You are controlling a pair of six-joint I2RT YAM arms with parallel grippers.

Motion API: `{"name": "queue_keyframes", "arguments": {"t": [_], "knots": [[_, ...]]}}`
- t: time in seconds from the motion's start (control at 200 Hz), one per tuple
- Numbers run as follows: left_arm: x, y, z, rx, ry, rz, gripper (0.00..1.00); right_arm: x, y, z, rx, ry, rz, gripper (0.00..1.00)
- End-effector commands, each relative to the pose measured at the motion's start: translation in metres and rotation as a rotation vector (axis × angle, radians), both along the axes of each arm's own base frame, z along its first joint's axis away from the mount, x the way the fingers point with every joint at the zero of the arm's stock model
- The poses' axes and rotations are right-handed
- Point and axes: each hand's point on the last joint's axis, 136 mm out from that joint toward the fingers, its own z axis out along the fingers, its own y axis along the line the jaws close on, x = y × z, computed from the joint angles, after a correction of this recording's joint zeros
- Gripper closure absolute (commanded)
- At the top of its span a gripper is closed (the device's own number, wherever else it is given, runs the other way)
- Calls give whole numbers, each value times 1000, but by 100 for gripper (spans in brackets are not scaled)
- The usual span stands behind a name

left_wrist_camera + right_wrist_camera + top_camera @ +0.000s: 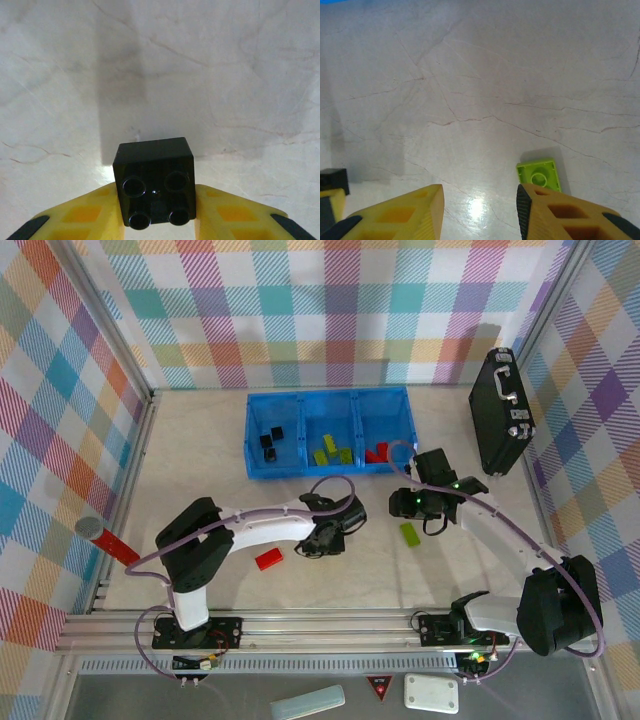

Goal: Sort the legos into containers by color
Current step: Pick up the lego from the middle-left of the table, then place the lego in the container.

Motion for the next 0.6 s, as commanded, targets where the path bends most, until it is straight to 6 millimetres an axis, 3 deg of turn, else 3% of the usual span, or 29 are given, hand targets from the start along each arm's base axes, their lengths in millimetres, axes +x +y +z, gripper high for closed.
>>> {"name": "queue_keyframes", "arguments": {"t": [0.0, 0.355, 0.595], "knots": [[12, 6, 27, -26, -31, -26, 64, -7, -6, -4, -11, 22, -20, 56], [46, 48, 57, -31, -75, -30, 64, -16, -8, -5, 2, 63, -53, 56], [86, 75, 79, -51, -108, -45, 64, -17, -9, 0, 10, 78, -90, 56]]}}
